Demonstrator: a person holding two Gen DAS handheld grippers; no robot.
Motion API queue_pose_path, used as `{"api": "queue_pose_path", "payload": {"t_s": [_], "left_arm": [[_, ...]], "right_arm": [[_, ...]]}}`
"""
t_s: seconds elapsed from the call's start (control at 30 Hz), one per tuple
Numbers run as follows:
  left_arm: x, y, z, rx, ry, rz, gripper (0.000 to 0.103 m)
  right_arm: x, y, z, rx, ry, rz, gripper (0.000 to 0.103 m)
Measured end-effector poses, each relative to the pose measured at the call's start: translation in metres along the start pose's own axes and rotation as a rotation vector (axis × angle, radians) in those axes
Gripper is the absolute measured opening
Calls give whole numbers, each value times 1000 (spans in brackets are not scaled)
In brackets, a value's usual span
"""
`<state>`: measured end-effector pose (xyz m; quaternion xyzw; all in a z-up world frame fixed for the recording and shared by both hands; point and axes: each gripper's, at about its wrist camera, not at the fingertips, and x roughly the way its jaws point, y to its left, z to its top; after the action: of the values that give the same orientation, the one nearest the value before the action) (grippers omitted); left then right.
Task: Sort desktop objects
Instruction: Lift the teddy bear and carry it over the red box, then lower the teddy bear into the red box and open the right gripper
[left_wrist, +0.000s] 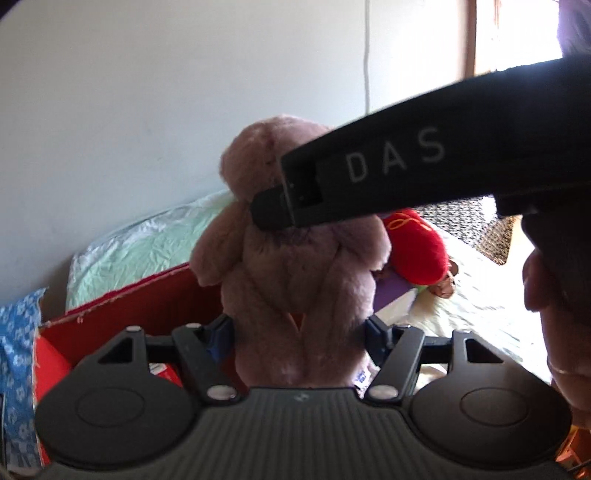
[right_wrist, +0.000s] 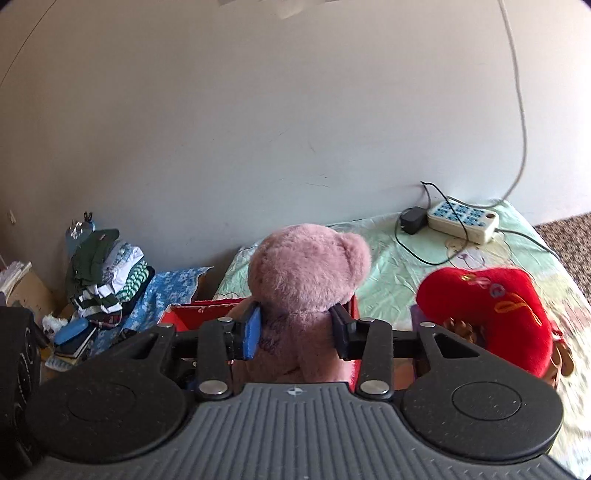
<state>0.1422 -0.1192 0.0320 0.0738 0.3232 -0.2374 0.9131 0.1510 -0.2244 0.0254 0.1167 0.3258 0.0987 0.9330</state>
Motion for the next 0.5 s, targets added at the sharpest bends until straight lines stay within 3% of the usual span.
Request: {"api": "queue_pose_path", "payload": {"t_s": [0.2,0.5], "left_arm": [[34,35,-15,-212,157,-24,68],[89,51,-29,-361,360,-54,68]], "right_arm": [[49,23,27,-142,55,46,37],[121,19,29,-267,394,71,37]]}}
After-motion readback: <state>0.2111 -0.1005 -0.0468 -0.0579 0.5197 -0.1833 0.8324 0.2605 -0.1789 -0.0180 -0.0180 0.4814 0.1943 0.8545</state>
